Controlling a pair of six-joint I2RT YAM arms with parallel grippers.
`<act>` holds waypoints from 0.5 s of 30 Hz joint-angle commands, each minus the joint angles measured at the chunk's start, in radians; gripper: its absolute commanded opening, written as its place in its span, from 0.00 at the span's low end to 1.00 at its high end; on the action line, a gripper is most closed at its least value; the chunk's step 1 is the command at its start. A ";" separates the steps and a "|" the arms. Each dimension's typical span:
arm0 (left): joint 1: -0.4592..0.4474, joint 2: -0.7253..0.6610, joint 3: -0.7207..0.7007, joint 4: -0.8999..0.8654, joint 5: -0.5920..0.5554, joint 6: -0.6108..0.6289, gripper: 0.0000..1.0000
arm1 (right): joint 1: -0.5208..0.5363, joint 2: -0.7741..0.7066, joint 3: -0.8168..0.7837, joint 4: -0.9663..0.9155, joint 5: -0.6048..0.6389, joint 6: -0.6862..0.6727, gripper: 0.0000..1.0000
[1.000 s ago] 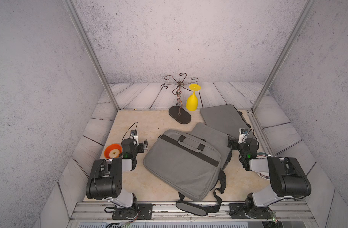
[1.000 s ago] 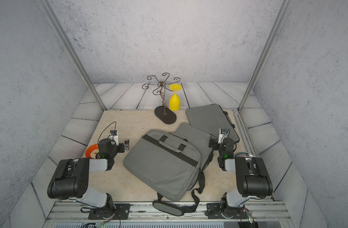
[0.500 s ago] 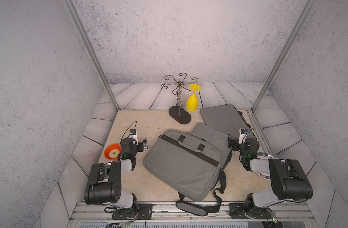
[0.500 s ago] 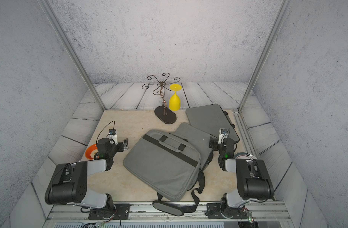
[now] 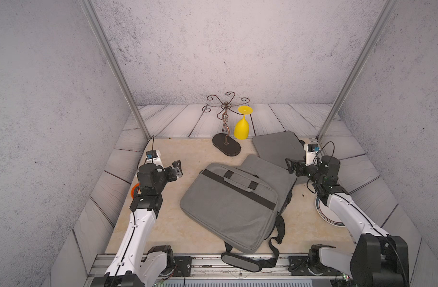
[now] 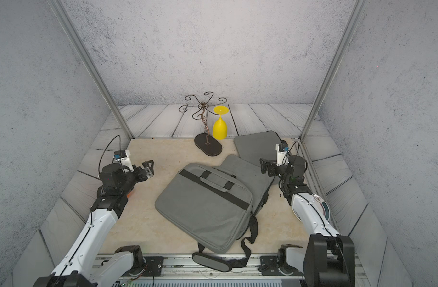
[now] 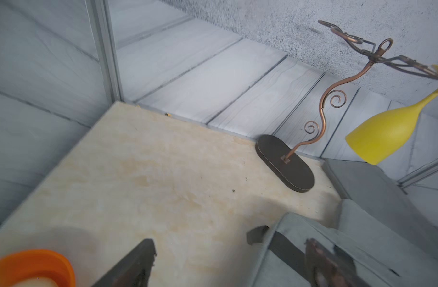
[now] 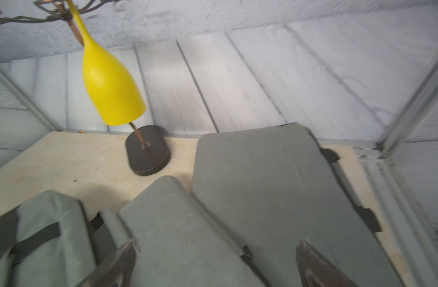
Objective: Open the zippered laptop bag and take out the laptop
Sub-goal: Adjust the zippered laptop bag.
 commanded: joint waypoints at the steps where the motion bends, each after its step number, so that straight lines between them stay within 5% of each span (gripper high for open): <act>1: -0.026 -0.002 0.021 -0.334 0.109 -0.233 0.91 | 0.016 0.014 0.087 -0.286 -0.196 0.015 0.99; 6: -0.050 0.011 0.043 -0.627 0.149 -0.287 0.87 | 0.070 0.067 0.197 -0.480 -0.219 -0.054 0.99; 15: -0.079 -0.011 -0.112 -0.637 0.232 -0.428 0.79 | 0.186 0.248 0.363 -0.697 -0.262 -0.137 1.00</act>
